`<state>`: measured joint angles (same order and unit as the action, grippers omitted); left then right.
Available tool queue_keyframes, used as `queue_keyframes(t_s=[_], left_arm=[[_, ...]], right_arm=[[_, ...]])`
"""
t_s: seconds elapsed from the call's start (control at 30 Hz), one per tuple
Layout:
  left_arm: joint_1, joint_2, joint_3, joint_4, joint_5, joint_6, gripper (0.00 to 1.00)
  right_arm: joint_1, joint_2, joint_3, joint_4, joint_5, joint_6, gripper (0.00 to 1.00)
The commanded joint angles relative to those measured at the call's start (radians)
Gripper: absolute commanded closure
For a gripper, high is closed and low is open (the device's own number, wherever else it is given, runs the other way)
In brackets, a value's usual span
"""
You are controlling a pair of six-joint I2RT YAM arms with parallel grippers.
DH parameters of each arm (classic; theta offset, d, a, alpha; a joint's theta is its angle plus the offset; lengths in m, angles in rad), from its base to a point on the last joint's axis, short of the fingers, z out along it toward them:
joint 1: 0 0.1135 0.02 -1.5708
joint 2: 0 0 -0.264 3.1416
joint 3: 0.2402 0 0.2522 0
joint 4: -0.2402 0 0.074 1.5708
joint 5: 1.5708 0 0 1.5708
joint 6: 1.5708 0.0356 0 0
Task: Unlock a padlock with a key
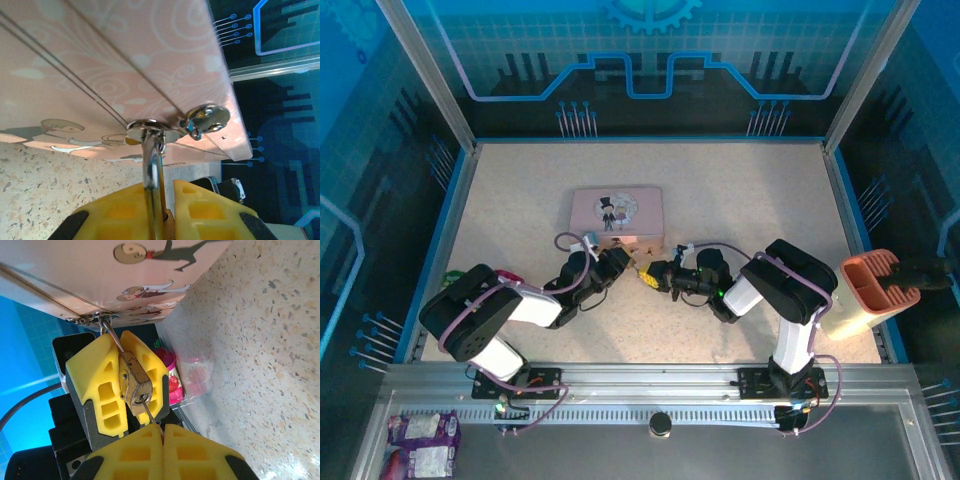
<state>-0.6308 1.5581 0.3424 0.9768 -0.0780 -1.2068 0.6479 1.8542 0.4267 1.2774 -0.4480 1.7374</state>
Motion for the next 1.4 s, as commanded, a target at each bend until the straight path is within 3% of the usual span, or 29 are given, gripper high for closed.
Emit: queue_keyframes(t_s=[0.0,0.53,0.83,1.03,1.37], left_arm=[[-0.069,-0.043,0.021,0.080,0.138,-0.010,1.00],[-0.112,0.040,0.040,0.178,0.153,-0.056,1.00],[-0.112,0.032,0.018,0.171,0.084,-0.060,1.00],[-0.106,0.003,-0.004,0.102,0.017,-0.045,1.00],[-0.079,-0.087,0.032,-0.215,-0.058,0.015,1.00]], right_arm=[[0.001,0.007,0.041,0.095,0.119,0.024,1.00],[0.014,-0.014,0.047,0.057,0.121,0.016,1.00],[0.086,-0.094,-0.026,-0.035,0.225,-0.023,1.00],[0.087,-0.112,-0.078,-0.035,0.262,-0.049,1.00],[0.084,-0.214,-0.121,-0.147,0.297,-0.124,1.00]])
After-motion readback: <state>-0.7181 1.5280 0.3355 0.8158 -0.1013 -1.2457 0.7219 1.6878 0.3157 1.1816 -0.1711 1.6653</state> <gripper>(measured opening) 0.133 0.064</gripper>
